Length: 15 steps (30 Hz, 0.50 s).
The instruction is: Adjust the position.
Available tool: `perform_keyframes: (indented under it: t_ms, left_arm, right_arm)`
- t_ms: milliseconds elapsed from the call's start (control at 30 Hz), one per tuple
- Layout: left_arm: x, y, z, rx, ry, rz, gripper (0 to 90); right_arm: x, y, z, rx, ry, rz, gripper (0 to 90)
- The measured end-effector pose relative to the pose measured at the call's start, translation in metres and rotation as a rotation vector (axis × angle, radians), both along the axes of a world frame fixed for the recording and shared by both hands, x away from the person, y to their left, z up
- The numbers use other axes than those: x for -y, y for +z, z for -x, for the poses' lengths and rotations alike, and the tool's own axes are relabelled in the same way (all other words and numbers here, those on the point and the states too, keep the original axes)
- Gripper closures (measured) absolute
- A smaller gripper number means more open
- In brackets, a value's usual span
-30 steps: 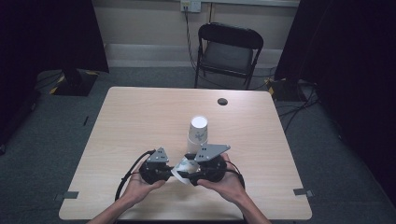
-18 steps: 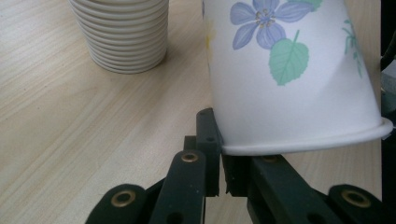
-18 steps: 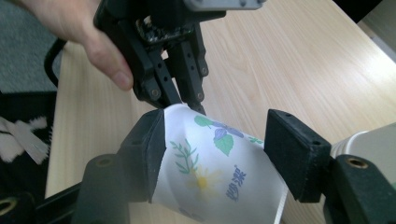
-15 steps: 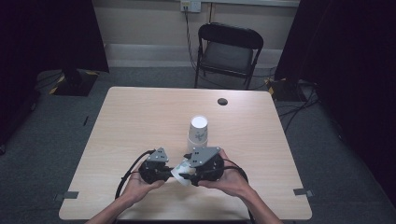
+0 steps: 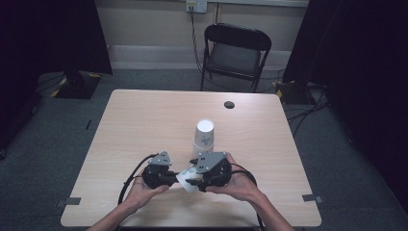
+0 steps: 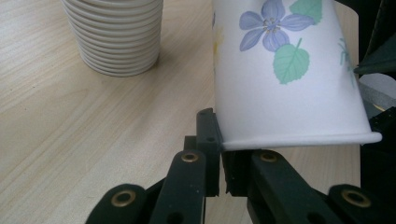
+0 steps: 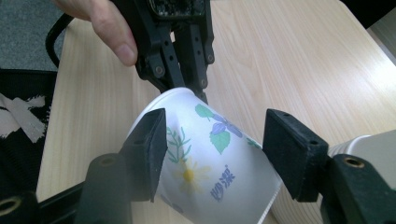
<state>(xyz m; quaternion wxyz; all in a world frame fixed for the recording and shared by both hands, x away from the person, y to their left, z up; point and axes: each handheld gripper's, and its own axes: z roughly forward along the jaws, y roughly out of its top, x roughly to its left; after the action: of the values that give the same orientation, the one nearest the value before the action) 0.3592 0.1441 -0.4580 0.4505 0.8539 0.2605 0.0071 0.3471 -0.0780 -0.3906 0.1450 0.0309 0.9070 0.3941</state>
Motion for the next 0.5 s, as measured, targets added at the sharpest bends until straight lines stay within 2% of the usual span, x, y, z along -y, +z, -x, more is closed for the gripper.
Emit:
perform_keyframes:
  t_ms: [200,300,367,400,433,500]
  left_arm:
    - [-0.005,0.0,-0.002,-0.011,0.011,0.028,86.6]
    - [-0.009,0.002,-0.004,-0.026,0.026,0.072,87.8]
    - [-0.012,0.004,-0.004,-0.012,0.043,0.068,88.3]
    - [-0.013,0.004,-0.005,-0.012,0.043,0.078,88.4]
    - [-0.014,0.004,-0.005,-0.014,0.045,0.093,88.4]
    - [-0.014,0.005,-0.005,-0.023,0.051,0.101,88.3]
  right_arm:
    - [0.004,-0.002,0.0,-0.012,0.004,-0.006,41.2]
    - [0.004,-0.004,0.001,-0.015,0.011,0.008,40.3]
    - [0.003,-0.007,0.002,-0.002,0.006,0.04,40.4]
    - [0.004,-0.007,0.004,0.011,-0.002,0.025,43.5]
    - [0.004,-0.006,0.005,0.019,0.0,0.006,42.3]
    - [0.0,-0.005,0.008,0.033,0.006,0.022,38.0]
